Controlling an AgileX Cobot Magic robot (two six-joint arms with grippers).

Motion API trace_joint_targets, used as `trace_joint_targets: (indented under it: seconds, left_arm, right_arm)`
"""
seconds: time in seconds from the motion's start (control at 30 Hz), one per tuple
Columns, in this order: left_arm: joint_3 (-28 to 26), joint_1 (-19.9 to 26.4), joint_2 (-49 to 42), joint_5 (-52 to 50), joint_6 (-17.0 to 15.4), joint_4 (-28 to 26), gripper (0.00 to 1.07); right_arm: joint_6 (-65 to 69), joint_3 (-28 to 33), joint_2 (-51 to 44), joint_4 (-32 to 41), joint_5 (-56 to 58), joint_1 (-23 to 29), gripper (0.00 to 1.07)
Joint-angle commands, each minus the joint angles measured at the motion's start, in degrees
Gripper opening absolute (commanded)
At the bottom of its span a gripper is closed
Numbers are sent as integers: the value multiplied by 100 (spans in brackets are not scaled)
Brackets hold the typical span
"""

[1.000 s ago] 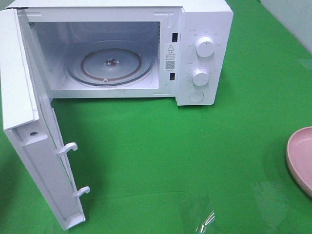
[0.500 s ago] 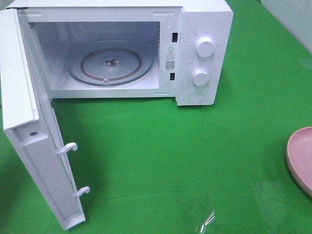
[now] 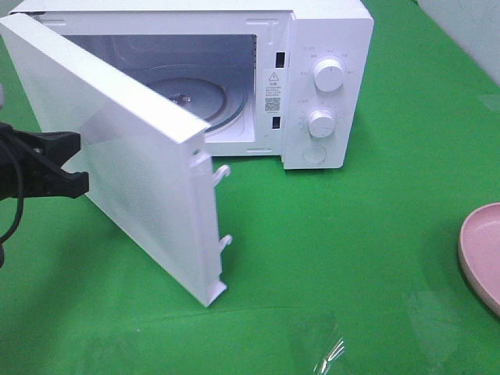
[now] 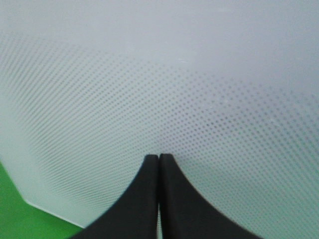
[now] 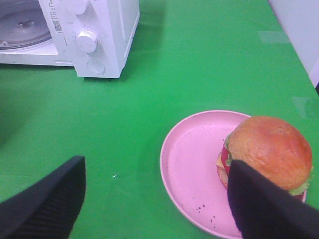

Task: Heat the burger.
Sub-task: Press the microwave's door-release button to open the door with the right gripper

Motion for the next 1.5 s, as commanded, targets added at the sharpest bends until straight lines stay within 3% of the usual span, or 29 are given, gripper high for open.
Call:
trace_joint_targets:
  seconds: [0.03,0.53,0.83,1.0,1.17,1.3,1.5]
  left_arm:
    - [-372,-264,298,-115,34,-109,0]
    - [-1507,-1106,1152,97,34,-802,0]
    - [-2521,-1473,1684,430,17,-1031,0]
    - [-3077,-1599,1982,539,-17,-1146,0]
    - [-3306,-1599,2120,665,-34,-1306,0]
    - [-3747,-1599,2280,825,97,-1707,0]
    - [-4120,-1587,2418,1094,195,-1833,0]
  right_arm:
    - [-74,11,-143,17,-52,-40,76]
    - [-74,11,-143,17,-52,-40,76]
    - [-74,11,-143,17,-52,-40,76]
    - [-74,11,-143,17,-52,-40,76]
    - [-74,11,-143,17,-52,-40,76]
    - [-74,11,-143,17,-52,-40,76]
    - [-74,11,-143,17,-52,-40,76]
